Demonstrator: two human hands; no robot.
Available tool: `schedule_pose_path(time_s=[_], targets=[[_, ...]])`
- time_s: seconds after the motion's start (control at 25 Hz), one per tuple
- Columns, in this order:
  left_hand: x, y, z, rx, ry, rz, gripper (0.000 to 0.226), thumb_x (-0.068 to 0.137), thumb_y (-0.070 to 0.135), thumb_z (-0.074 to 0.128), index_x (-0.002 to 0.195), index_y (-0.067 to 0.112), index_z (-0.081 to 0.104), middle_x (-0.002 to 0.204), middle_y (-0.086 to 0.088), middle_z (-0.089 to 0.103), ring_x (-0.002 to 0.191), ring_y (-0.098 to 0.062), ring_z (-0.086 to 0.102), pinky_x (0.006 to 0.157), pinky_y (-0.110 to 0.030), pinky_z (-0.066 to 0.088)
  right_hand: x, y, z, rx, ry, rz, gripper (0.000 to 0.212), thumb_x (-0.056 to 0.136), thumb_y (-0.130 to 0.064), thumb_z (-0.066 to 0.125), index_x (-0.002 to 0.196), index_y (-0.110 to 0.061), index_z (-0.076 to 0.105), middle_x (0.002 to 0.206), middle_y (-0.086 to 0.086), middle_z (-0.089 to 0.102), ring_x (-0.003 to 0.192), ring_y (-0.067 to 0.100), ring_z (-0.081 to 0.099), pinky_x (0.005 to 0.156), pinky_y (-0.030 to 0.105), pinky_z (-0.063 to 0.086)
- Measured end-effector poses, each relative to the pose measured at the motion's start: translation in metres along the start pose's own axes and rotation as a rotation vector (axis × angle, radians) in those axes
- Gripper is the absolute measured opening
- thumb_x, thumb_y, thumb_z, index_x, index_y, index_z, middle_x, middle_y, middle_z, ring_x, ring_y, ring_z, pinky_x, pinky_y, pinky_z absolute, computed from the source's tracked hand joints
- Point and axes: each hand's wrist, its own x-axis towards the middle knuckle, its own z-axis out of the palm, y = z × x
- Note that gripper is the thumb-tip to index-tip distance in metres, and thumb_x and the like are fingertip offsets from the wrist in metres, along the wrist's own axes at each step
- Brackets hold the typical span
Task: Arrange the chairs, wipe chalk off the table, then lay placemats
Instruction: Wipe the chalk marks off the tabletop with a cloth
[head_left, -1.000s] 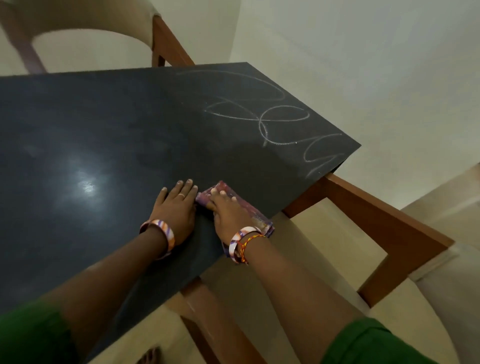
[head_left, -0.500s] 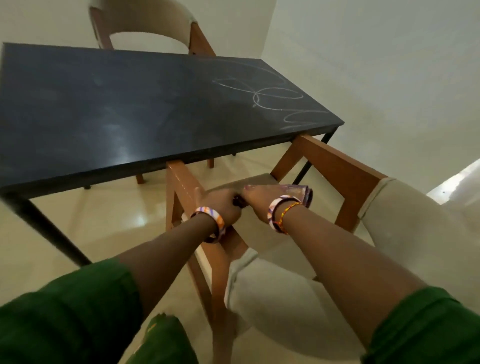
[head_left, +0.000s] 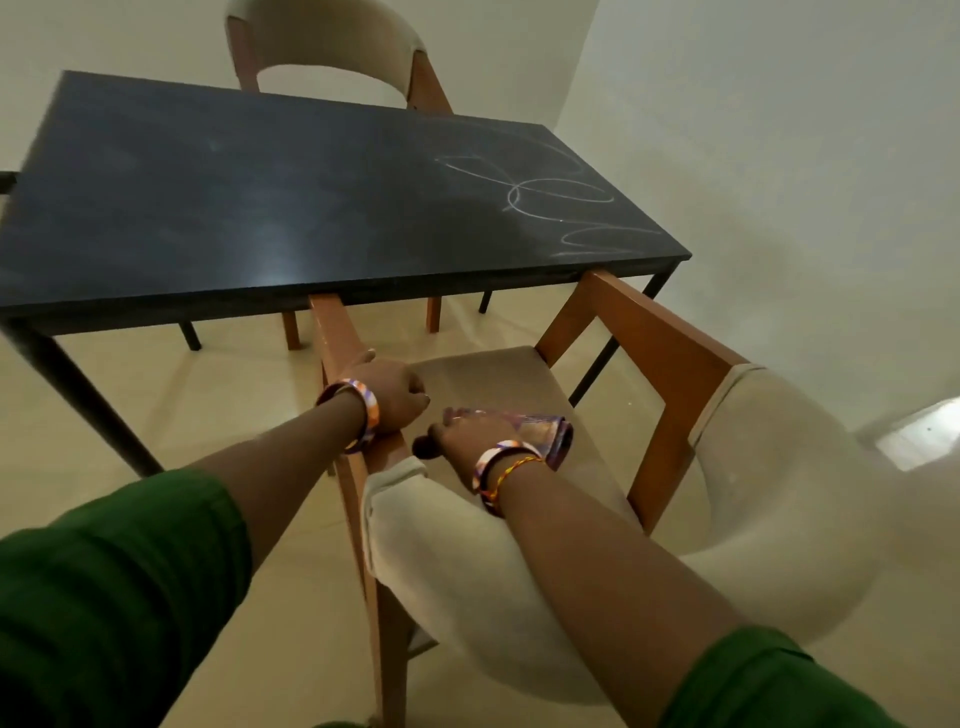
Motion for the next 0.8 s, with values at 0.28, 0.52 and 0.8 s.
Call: schedule_pose_path(time_s=[0.28,0.52,0.8], targets=[[-0.003,0.004,0.000,-0.094,-0.026,-0.210,0.029,0.095,0.024,0.042,0.116,0.019,0.061,0.106,-0.006,0.062,0.095,-0.020,0.057,0.086,-0.033,0.049,-0.003,0.026,0.011,-0.179,0.138,-0.245,0.055,0.090,-0.001,0.051,0.139,-0.025,0.041,0.135,0.013,0.049,0.126,0.030,0.043,0.097,0.035,0.039],[0.004,0.118,0.012,-0.058,-0.501,-0.292,0.035,0.097,0.024,0.043,0.122,0.003,0.055,0.119,-0.011,0.064,0.104,-0.021,0.061,0.077,-0.024,0.048,-0.063,0.145,0.016,-0.301,0.159,-0.280,0.046,0.096,-0.012,0.048,0.139,-0.025,0.040,0.141,0.015,0.042,0.131,0.032,0.039,0.106,0.039,0.036],[0.023,0.311,0.029,-0.393,-0.310,-0.211,0.038,0.095,0.024,0.047,0.132,0.012,0.046,0.130,-0.006,0.054,0.117,-0.020,0.053,0.093,-0.032,0.042,-0.176,0.319,0.000,-0.237,0.408,-0.193,0.035,0.097,-0.023,0.049,0.132,-0.030,0.047,0.137,0.008,0.046,0.126,0.029,0.045,0.102,0.034,0.039]])
